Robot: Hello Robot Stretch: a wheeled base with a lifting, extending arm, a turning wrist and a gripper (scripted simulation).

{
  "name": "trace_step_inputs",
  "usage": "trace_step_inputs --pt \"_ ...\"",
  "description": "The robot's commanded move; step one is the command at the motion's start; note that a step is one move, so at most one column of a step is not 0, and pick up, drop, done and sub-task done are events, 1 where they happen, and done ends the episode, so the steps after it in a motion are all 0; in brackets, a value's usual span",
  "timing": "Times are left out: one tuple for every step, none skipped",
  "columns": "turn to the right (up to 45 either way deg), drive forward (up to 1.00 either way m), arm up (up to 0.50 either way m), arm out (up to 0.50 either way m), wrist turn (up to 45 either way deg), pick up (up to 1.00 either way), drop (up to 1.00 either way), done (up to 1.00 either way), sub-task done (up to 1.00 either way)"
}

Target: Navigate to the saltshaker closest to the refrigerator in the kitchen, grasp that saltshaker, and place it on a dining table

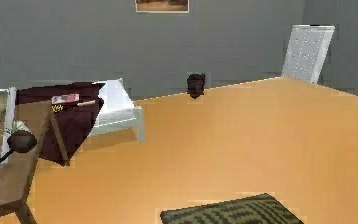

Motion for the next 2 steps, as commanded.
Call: trace_step_inputs --pt "0.0 0.7 0.0 0.0 0.0 0.0 0.0 0.0 0.0" --pt "-21.0 0.0 0.0 0.0 0.0 0.0 0.0 0.0 0.0"
